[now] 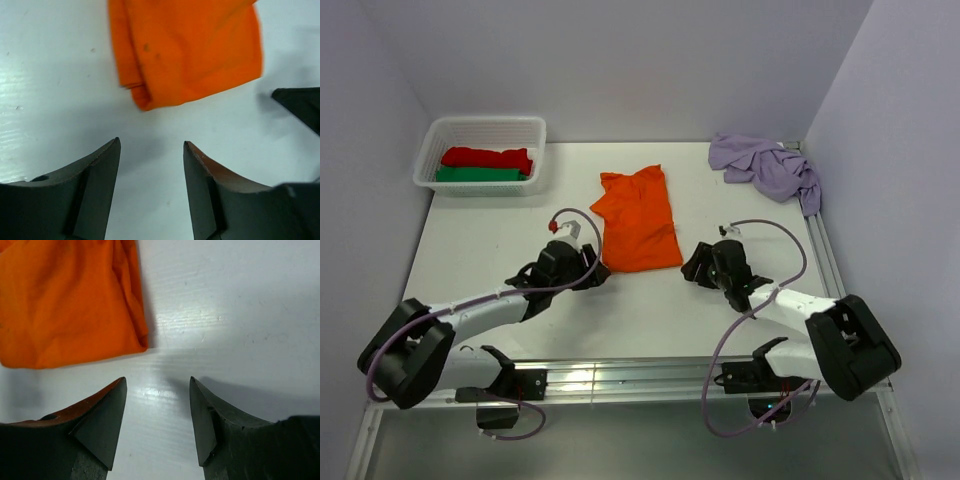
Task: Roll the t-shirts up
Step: Fold the tshirt
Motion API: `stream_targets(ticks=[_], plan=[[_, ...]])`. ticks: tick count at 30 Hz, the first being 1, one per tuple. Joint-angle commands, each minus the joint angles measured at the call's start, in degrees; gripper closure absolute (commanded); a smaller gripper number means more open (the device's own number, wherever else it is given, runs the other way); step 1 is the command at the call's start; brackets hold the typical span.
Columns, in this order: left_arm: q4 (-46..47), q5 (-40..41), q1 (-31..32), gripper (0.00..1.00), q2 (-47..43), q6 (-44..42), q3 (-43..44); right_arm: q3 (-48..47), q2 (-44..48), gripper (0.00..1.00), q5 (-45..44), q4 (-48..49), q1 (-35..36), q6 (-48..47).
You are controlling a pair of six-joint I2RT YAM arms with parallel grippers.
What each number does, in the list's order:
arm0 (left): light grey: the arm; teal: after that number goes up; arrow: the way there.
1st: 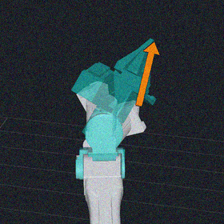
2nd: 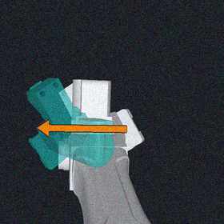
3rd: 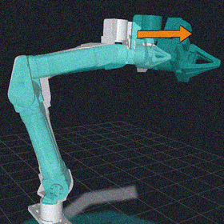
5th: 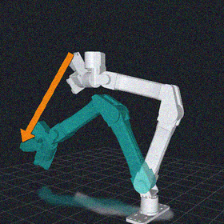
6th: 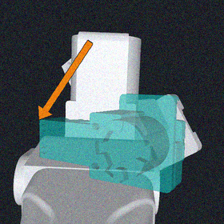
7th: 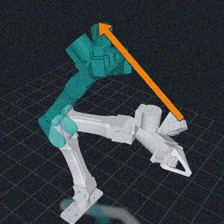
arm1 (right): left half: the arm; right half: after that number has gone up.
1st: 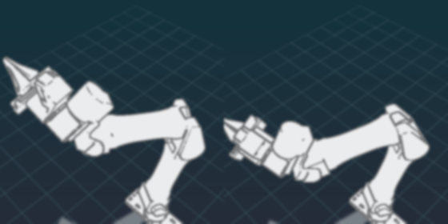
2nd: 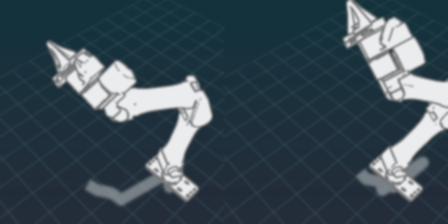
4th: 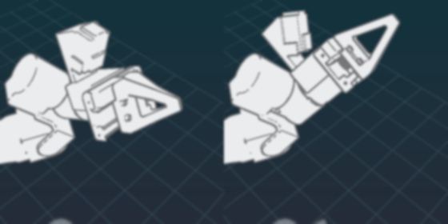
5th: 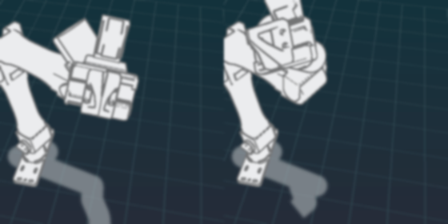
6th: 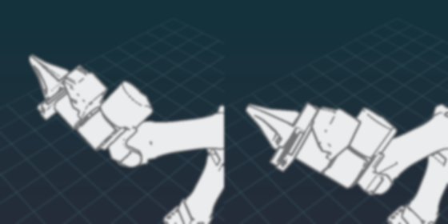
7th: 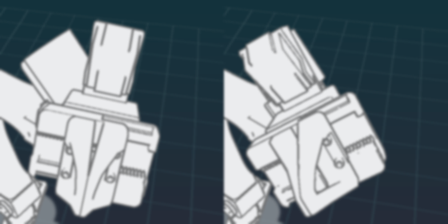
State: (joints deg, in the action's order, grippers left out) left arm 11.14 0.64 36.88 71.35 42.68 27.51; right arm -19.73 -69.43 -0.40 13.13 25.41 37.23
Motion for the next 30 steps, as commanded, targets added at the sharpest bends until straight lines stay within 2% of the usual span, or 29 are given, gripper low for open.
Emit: stream_targets(ticks=[1, 6, 11, 20, 30], plan=[[8.0, 3.5, 0.6, 0.41, 2.5, -1.8, -1.2, -0.7, -4.0, 0.40, -5.1, 11.5, 0.7, 0.1], [12.9, 6.3, 1.0, 0.39, 4.8, -5.8, -2.1, -3.0, -9.3, 0.41, -6.1, 14.6, 2.5, -3.0], [20.3, 5.1, 1.0, 0.37, 6.2, -9.8, -5.3, -0.5, -12.4, 0.41, -4.3, 25.8, 3.3, -5.8], [29.0, 2.4, 1.0, 0.39, 13.3, -12.2, -5.6, -0.1, -16.4, 0.42, -7.2, 28.2, 4.7, -9.3], [30.5, 2.3, 2.6, 0.41, 15.7, -13.0, -3.9, 2.3, -18.7, 0.47, -7.2, 32.0, 4.6, -7.5]])
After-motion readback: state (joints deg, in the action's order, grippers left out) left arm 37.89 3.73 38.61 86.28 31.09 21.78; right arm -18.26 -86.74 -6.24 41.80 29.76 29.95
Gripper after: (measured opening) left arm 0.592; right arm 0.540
